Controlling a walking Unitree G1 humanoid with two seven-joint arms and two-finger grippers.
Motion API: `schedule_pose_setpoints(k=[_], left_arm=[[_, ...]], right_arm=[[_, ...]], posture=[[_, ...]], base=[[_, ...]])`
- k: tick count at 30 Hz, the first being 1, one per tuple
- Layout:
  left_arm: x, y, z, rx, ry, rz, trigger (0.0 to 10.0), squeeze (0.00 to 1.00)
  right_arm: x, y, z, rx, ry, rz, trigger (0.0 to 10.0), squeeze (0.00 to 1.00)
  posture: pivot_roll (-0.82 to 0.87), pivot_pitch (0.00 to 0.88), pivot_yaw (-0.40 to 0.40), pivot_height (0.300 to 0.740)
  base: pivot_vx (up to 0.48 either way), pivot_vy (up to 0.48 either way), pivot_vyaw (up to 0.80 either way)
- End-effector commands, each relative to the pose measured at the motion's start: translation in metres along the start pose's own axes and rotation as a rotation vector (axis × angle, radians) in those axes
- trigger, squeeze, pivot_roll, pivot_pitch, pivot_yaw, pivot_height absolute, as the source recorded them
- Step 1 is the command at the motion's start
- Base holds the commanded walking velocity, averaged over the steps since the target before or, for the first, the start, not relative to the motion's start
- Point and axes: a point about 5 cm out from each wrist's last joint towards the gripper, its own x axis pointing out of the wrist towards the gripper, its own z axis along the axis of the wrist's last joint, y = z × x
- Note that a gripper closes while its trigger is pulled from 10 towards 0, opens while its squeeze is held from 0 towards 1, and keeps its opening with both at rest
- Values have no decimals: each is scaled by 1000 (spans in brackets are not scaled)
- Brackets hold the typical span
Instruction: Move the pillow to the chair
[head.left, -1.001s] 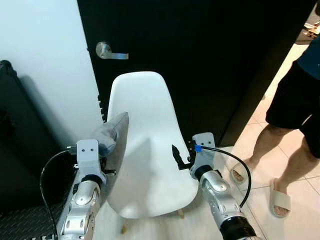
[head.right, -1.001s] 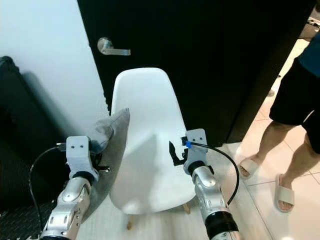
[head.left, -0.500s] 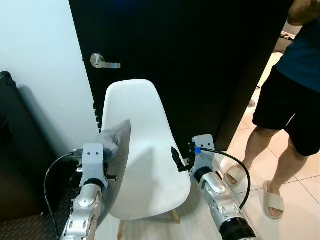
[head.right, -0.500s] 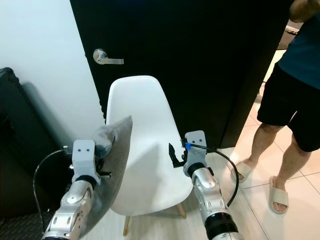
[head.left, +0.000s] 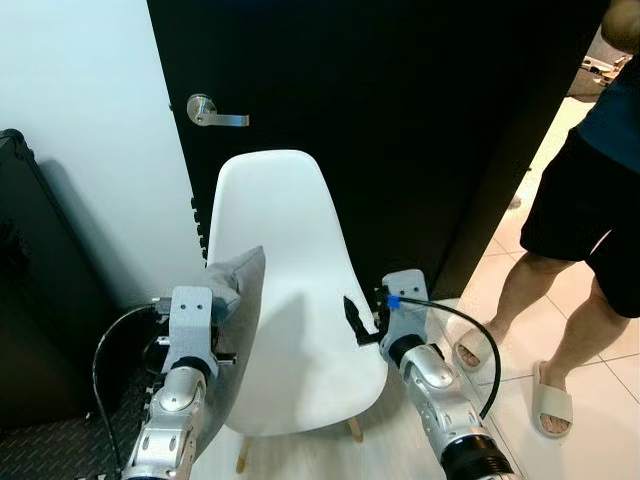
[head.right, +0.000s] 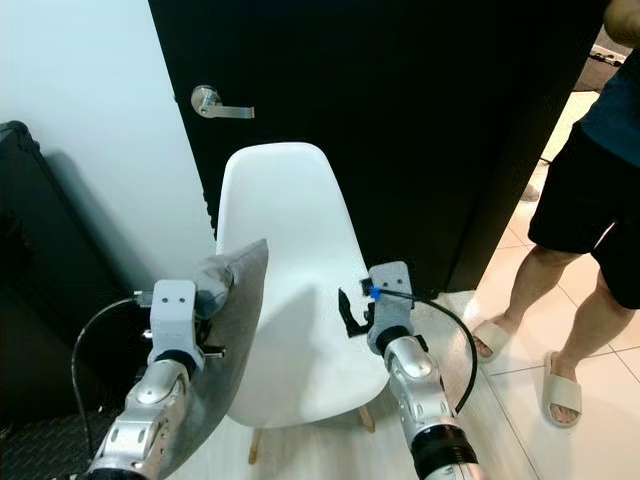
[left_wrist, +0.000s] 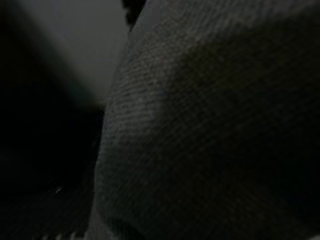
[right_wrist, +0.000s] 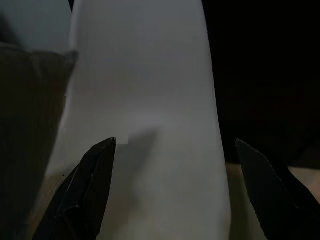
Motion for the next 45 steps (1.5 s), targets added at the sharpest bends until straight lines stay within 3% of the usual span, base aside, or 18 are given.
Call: schedule_pose_setpoints(k=[1,7,15,22,45], left_arm=[[0,5,1,21,-27,22,10000,0],[2,8,5,62,-48,-1,10000,0],[4,4,6,32,-47,-2,10000,0],[3,1,5,27,-47,-13,10000,0],[5,9,7,32,-55,-5,10000,0]], right_arm=[[-1,2,-3,-7,8,1,10000,0],[-3,3,-11,-18,42,5,10000,0],[3,8,-5,27,35,11,10000,0],[4,11,-3,-2,33,15,10000,0],[3,7,-4,34,28,-6,10000,0]], posture=[[56,41,-6,740],[55,30,-12,740],[57,26,-18,740],[58,28,-21,740],[67,27,-19,740]], base=[[0,0,0],[0,0,0],[0,0,0],[0,0,0],[0,0,0]])
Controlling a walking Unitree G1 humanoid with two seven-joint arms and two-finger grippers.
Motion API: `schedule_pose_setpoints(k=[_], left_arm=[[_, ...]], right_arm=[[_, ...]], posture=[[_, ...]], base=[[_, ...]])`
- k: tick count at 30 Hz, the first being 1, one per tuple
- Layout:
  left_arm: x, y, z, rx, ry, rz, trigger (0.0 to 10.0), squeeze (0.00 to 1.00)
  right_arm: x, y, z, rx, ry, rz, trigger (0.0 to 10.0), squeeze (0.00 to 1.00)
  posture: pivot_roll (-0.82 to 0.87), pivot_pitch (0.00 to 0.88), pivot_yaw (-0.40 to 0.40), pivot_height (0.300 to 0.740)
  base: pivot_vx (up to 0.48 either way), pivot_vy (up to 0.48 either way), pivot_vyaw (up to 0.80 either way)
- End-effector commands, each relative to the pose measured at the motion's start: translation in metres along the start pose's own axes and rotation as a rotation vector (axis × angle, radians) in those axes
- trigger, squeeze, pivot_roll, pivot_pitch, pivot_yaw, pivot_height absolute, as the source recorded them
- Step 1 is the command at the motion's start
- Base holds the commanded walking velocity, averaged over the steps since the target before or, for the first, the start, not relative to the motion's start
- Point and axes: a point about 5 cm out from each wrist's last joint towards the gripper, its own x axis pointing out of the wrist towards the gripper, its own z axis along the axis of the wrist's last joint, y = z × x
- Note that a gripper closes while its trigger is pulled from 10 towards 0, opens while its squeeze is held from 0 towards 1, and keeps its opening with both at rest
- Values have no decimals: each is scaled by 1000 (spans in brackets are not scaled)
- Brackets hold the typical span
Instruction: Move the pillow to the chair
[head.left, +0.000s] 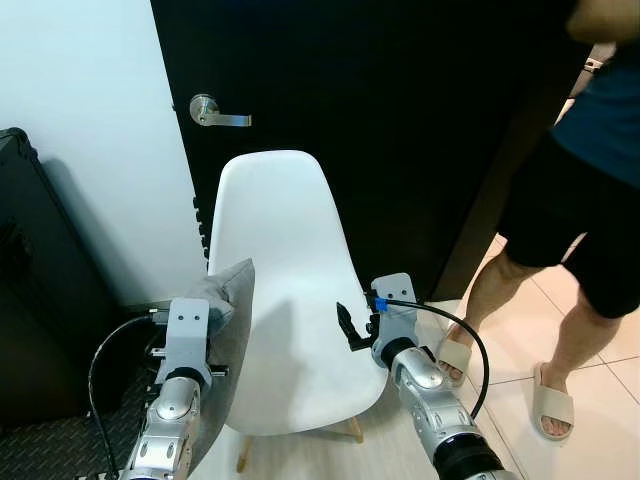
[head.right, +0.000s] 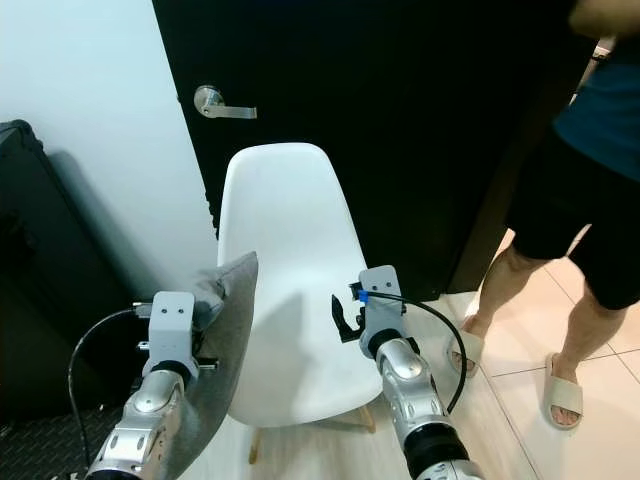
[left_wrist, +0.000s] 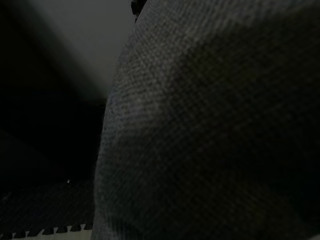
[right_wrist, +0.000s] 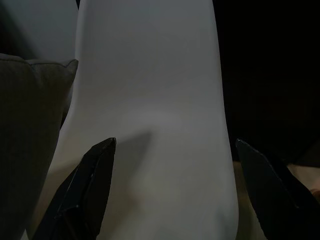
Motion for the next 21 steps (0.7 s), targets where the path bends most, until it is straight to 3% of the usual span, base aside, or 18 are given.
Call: schedule_pose_setpoints(k=[1,21], left_arm=[[3,4,13,5,-64,8,10000,0],[9,13,28,-1,-120,40,10000,0]], right_arm=[[-1,-2,-4,25,19,-11,10000,0],[-1,-4,1,43,-15,-8,10000,0]], posture=[[67,27,-19,740],[62,8,-20,740]], base=[[0,0,0],[0,0,0]])
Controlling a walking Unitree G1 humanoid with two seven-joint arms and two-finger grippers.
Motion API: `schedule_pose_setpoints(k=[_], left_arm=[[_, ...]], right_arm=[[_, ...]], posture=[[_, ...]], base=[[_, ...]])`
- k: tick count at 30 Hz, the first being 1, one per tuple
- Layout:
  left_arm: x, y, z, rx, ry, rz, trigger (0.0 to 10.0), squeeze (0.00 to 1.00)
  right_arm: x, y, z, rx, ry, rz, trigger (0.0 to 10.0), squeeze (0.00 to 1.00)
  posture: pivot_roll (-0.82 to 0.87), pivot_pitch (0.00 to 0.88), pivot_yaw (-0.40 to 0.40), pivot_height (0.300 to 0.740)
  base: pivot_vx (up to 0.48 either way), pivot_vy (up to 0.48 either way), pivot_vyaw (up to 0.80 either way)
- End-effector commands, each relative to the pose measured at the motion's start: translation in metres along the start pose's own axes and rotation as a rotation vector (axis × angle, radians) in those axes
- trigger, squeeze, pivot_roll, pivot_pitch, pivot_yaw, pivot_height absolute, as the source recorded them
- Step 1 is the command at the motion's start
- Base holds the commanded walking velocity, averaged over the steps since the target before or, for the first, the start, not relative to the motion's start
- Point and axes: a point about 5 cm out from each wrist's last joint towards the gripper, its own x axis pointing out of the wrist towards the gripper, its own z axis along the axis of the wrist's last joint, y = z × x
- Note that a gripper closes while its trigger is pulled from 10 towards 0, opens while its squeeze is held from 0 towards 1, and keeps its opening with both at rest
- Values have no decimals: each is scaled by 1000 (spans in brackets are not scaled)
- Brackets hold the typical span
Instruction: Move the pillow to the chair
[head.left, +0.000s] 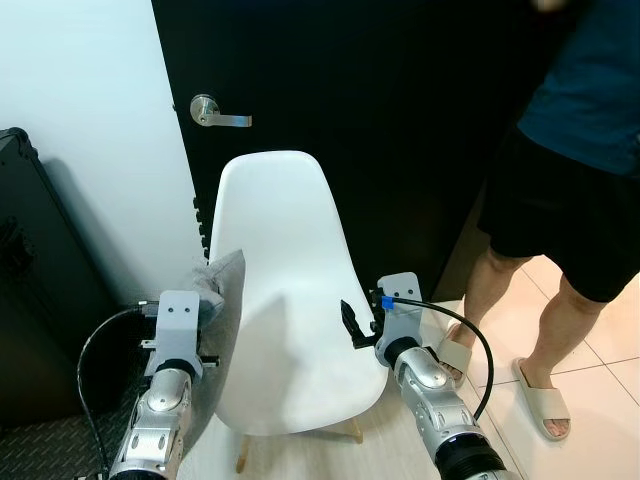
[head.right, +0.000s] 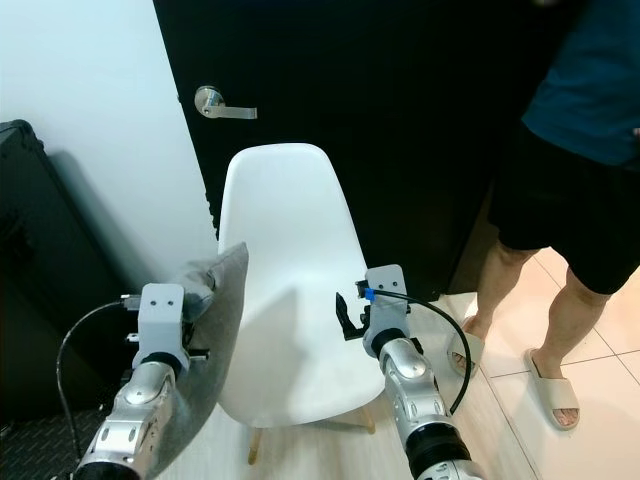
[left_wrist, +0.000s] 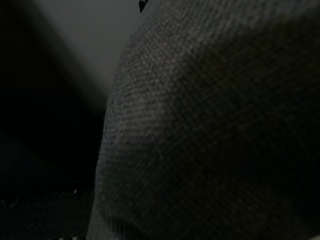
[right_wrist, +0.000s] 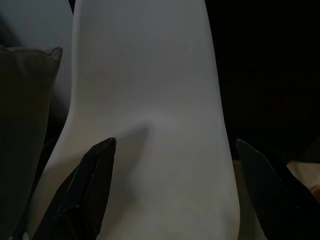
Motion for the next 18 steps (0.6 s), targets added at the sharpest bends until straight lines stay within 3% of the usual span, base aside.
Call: schedule_pose_setpoints(k=[1,18], left_arm=[[3,2,14,5,-60,25,10000,0],[0,-2,15,-10,-72,28,10000,0]], right_arm=[[-1,0,0,2,-4,0,10000,0],[-2,0,-2,-16,3,9,10000,0]], posture=[[59,9,-21,740],[65,19,-32,740]], base=[[0,0,0],[0,0,0]])
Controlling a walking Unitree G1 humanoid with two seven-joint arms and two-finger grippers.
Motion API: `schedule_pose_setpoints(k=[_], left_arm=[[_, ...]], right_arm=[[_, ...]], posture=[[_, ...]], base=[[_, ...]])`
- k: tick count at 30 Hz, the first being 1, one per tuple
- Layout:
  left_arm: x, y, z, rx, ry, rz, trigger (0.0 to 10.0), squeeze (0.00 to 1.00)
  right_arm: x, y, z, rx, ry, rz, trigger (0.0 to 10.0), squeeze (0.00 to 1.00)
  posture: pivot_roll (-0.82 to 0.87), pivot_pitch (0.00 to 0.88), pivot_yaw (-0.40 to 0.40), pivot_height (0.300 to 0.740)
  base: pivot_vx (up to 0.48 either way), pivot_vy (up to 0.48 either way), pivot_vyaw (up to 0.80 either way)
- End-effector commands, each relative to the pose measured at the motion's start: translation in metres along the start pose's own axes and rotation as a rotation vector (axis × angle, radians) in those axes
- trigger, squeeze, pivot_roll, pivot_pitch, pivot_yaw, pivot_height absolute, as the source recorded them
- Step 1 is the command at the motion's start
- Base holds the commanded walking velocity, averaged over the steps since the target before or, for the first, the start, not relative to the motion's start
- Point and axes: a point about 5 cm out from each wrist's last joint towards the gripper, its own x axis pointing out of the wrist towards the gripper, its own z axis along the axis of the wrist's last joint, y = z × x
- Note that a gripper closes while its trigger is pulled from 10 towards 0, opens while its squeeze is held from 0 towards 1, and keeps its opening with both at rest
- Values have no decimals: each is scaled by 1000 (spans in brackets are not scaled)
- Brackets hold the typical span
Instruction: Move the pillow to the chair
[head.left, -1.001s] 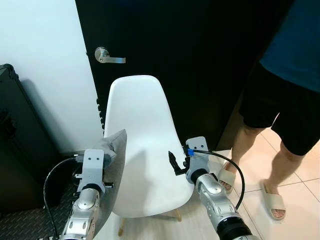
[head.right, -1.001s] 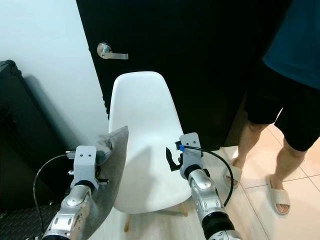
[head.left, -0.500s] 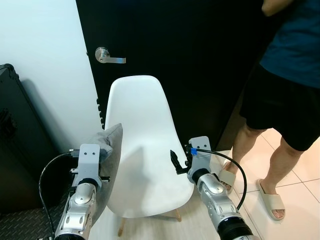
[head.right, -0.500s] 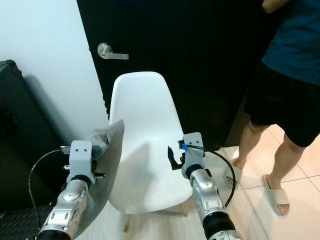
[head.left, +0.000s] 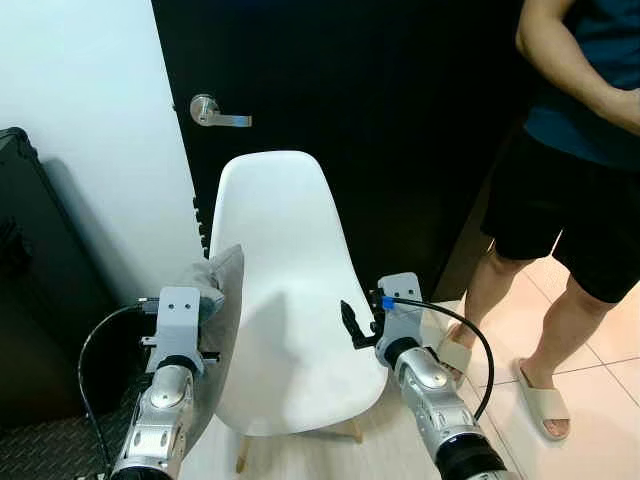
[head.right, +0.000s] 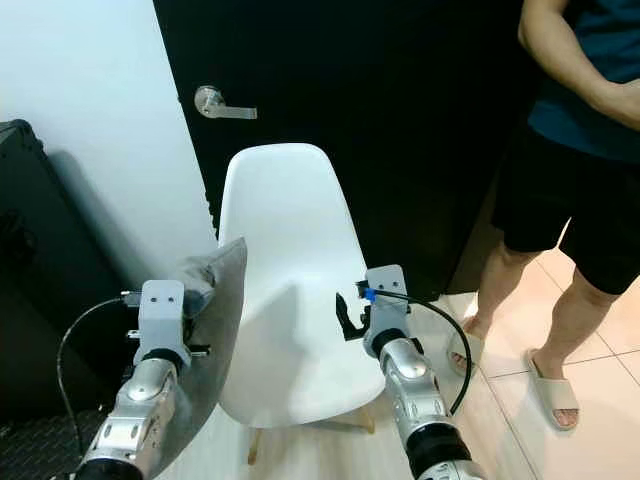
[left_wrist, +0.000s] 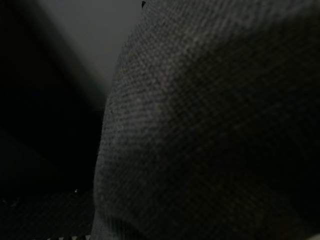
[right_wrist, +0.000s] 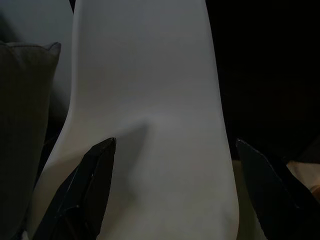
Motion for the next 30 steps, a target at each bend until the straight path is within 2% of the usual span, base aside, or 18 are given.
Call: schedule_pose_setpoints(k=[1,13,23,30], left_arm=[[1,0,14,-3,-69,12,10000,0],[4,2,20,-12,-82,24,10000,0],[-2,-4,20,-50,-98,-9,10000,0],[-2,-4,22,-70,-109,-16,10000,0]], right_arm=[[-2,0,-1,-12,0,5,10000,0],[2,0,2,-14,-2,3,10000,0],[2,0,1,-19,5,5,10000,0],[1,-1,0,-20,9,5,10000,0]], posture=[[65,21,-33,740],[71,24,-37,740],[67,36,-39,740],[70,33,-41,740]], base=[[0,0,0],[0,0,0],[0,0,0],[385,0,0]])
